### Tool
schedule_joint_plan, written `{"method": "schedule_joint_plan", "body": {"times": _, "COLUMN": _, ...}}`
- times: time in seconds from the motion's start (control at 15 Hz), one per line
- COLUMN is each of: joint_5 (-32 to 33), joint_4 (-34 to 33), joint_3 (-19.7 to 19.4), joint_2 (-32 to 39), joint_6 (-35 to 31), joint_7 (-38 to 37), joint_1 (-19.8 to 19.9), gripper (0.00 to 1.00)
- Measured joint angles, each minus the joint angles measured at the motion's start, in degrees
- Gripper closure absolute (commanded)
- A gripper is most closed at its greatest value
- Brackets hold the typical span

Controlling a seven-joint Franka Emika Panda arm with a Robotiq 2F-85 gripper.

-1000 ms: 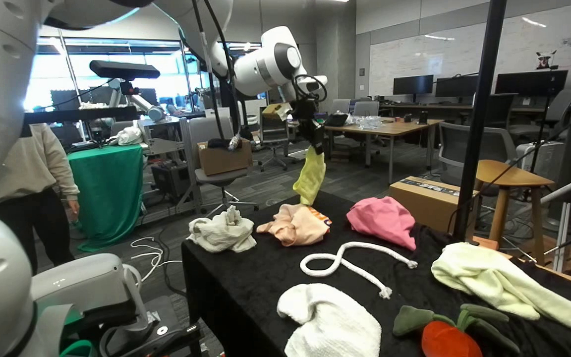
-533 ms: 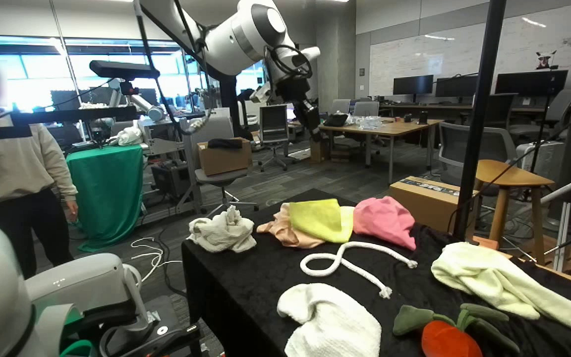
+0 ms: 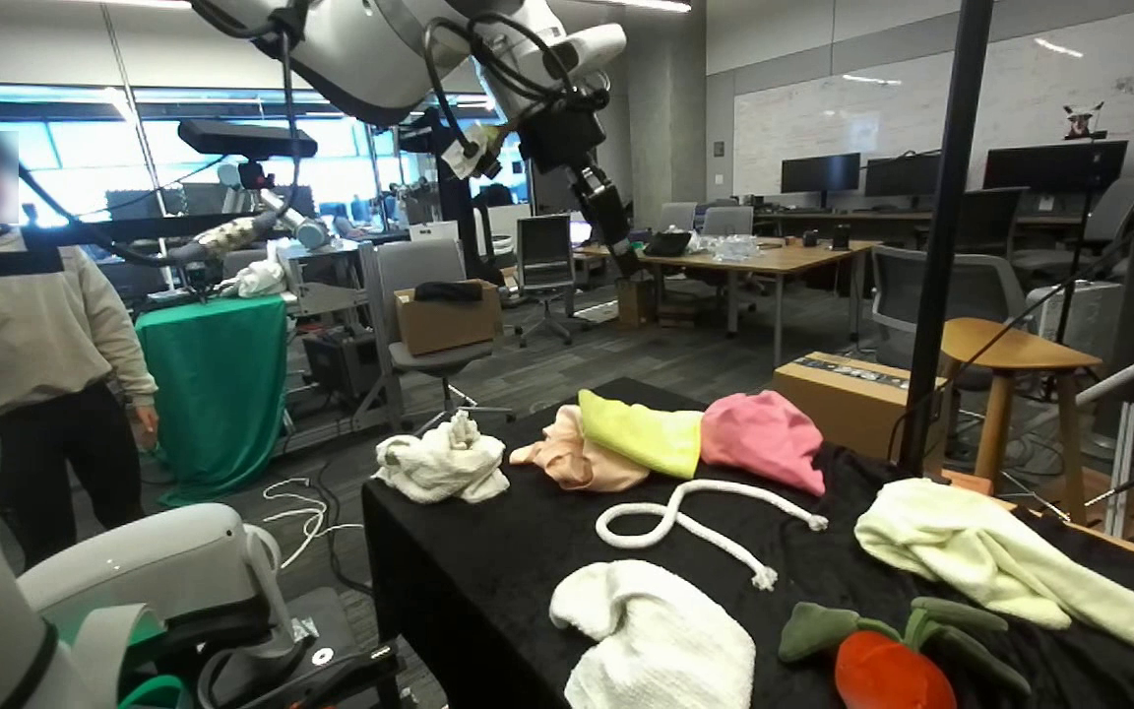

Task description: Put the towels and the turnip plushie on the peach shirt

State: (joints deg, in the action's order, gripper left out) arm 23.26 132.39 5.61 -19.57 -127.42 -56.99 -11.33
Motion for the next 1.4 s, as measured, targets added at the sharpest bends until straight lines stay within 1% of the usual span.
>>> {"method": "schedule_joint_plan", "body": {"times": 0.07, "joint_5": -0.2, "joint_4": 1.7, "joint_3": 0.3, "joint_2": -1.2, "joint_6": 0.0, "joint_7": 0.0, "joint_1": 1.2, "gripper": 0.64}}
{"method": "schedule_joint_plan", "body": {"times": 0.13, "joint_5": -0.4, "joint_4": 3.1, "joint_3": 0.8, "joint_2": -2.0, "joint_6": 0.0, "joint_7": 0.0, "joint_1": 2.3, "gripper": 0.63}}
{"method": "schedule_joint_plan", "body": {"times": 0.27, "joint_5": -2.2, "joint_4": 5.2, "joint_3": 1.2, "joint_2": -2.2, "joint_6": -0.1, "joint_7": 0.0, "joint_1": 4.0, "gripper": 0.49}}
{"method": "schedule_joint_plan", "body": {"times": 0.33, "joint_5": -3.2, "joint_4": 6.2, "joint_3": 1.2, "joint_2": -2.2, "joint_6": -0.1, "joint_7": 0.1, "joint_1": 4.7, "gripper": 0.40}}
{"method": "schedule_joint_plan", "body": {"times": 0.47, "joint_5": -4.9, "joint_4": 8.3, "joint_3": 1.2, "joint_2": -1.9, "joint_6": -0.5, "joint_7": 0.3, "joint_1": 6.0, "gripper": 0.27}}
{"method": "schedule_joint_plan", "body": {"times": 0.53, "joint_5": -5.8, "joint_4": 9.4, "joint_3": 1.2, "joint_2": -1.7, "joint_6": -0.7, "joint_7": 0.4, "joint_1": 6.5, "gripper": 0.18}}
{"method": "schedule_joint_plan", "body": {"times": 0.67, "joint_5": -7.2, "joint_4": 11.7, "joint_3": 1.2, "joint_2": -0.8, "joint_6": -1.6, "joint_7": 0.5, "joint_1": 7.6, "gripper": 0.05}}
{"method": "schedule_joint_plan", "body": {"times": 0.73, "joint_5": -7.7, "joint_4": 12.8, "joint_3": 1.1, "joint_2": -0.1, "joint_6": -2.3, "joint_7": 0.6, "joint_1": 8.2, "gripper": 0.00}}
{"method": "schedule_joint_plan", "body": {"times": 0.93, "joint_5": -9.2, "joint_4": 15.6, "joint_3": 0.8, "joint_2": 3.8, "joint_6": -5.6, "joint_7": 1.1, "joint_1": 9.6, "gripper": 0.00}}
{"method": "schedule_joint_plan", "body": {"times": 1.07, "joint_5": -10.2, "joint_4": 16.9, "joint_3": 0.3, "joint_2": 7.5, "joint_6": -8.5, "joint_7": 1.9, "joint_1": 10.3, "gripper": 0.00}}
{"method": "schedule_joint_plan", "body": {"times": 1.4, "joint_5": -11.6, "joint_4": 17.3, "joint_3": -1.5, "joint_2": 18.2, "joint_6": -14.4, "joint_7": 4.0, "joint_1": 10.9, "gripper": 0.00}}
